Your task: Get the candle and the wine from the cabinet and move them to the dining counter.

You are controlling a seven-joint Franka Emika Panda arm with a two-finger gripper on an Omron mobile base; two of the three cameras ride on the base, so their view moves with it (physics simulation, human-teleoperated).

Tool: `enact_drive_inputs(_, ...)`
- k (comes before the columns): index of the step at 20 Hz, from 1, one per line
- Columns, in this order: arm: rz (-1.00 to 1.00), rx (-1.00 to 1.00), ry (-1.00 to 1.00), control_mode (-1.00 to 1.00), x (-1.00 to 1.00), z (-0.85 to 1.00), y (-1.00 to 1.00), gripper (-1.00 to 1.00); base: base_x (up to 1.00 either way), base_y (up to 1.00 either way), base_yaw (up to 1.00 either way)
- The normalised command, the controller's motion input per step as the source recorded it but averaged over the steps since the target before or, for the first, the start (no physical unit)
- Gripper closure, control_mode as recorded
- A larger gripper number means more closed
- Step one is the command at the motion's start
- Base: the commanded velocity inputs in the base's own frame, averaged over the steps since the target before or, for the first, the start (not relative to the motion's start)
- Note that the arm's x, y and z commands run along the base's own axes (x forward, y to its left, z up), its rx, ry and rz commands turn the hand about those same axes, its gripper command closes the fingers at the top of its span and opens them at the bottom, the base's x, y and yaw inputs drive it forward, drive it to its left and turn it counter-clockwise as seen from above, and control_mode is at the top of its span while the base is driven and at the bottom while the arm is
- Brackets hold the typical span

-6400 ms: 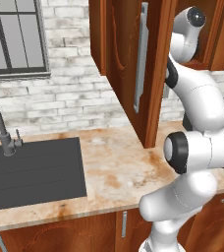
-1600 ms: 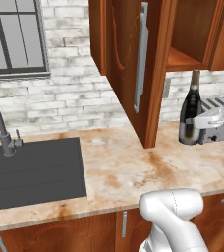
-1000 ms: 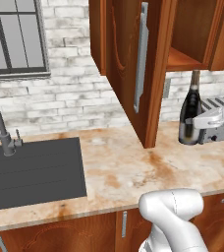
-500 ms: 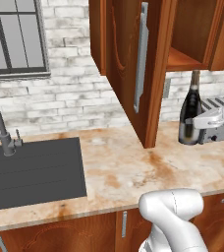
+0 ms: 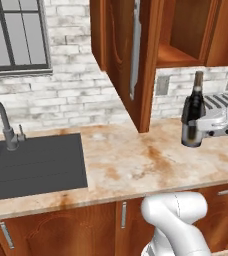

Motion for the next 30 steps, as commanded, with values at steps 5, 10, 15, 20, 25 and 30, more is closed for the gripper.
enact_drive_inputs(5,0.00,0.00,0.00,1.00,0.00,0.00,0.00,1.00,-0.58,0.25,0.00)
enact_drive_inputs(10,0.00,0.00,0.00,1.00,0.00,0.00,0.00,1.00,-0.63,0.26,0.02)
enact_drive_inputs(15,0.00,0.00,0.00,1.00,0.00,0.00,0.00,1.00,-0.56,0.28,0.26)
enact_drive_inputs(20,0.00,0.00,0.00,1.00,0.00,0.00,0.00,1.00,-0.28,0.02,0.85)
enact_drive_inputs(25,0.00,0.00,0.00,1.00,0.00,0.00,0.00,1.00,-0.07,0.00,1.00)
enact_drive_inputs(30,0.00,0.00,0.00,1.00,0.00,0.00,0.00,1.00,-0.03,0.00,1.00)
